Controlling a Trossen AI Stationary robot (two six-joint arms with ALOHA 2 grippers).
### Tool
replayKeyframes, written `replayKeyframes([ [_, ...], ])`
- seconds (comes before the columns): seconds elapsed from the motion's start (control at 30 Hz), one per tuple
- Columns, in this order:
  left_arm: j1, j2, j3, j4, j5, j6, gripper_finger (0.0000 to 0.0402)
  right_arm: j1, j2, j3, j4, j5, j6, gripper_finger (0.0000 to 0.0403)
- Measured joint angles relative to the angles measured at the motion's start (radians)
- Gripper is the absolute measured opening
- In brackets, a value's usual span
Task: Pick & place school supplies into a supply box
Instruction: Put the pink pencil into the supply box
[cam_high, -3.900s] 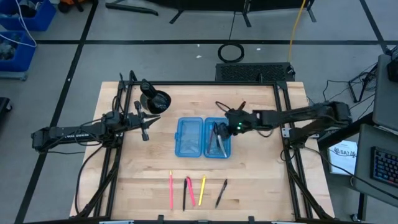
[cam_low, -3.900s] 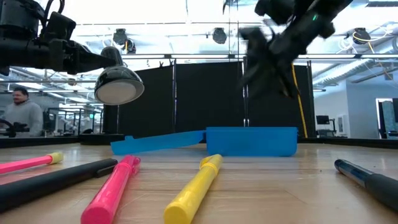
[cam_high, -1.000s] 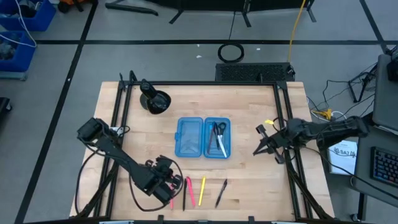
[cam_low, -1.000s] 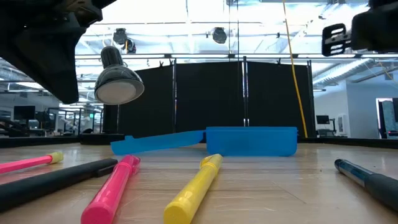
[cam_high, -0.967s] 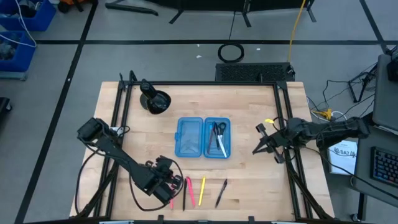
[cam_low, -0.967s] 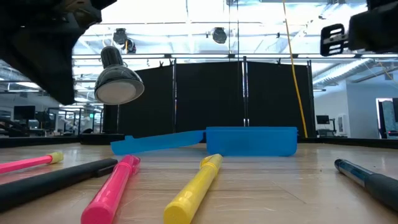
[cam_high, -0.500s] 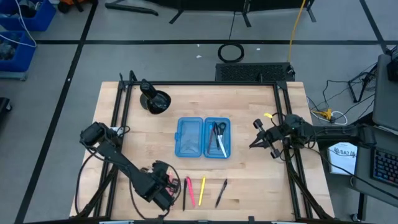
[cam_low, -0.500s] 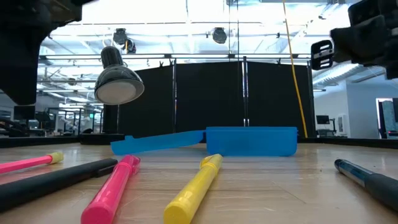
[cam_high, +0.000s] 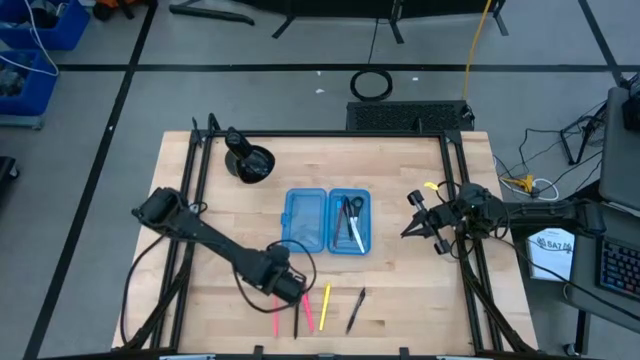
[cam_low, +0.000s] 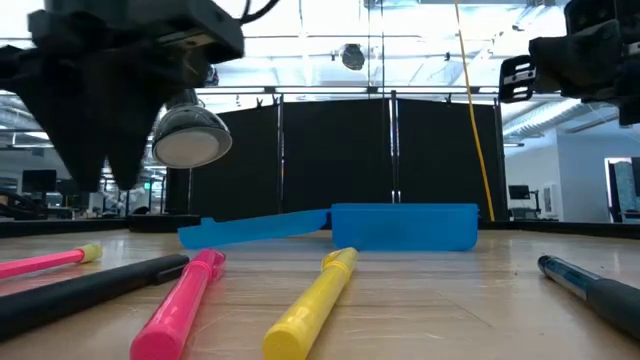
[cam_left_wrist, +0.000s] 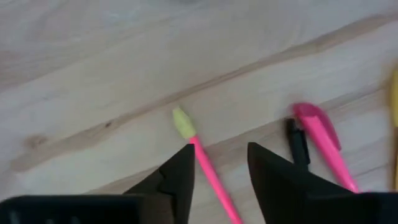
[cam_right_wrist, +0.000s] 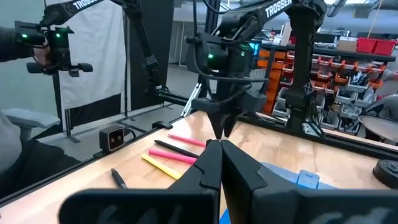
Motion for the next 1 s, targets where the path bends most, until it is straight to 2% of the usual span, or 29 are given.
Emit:
replayKeyframes([
  [0.17, 0.005, 0.000, 0.000, -0.013, 0.005, -0.032, 0.0182, 0.000, 0.000, -0.001, 0.001, -0.029, -0.001, 0.0000],
  [0.37, -0.029, 0.014, -0.020, -0.027, -0.131, -0.061, 0.0195, 0.001, 0.000, -0.001, 0.005, -0.033, -0.029, 0.0000],
  [0.53, -0.034, 0.014, -0.087, 0.075, -0.101, -0.066, 0.0194, 0.001, -0.003, -0.001, 0.008, -0.056, -0.026, 0.0000],
  [1.0, -0.030, 0.009, -0.199, 0.227, -0.045, -0.083, 0.0200, 0.001, -0.002, -0.002, 0.008, -0.056, 0.003, 0.0000],
])
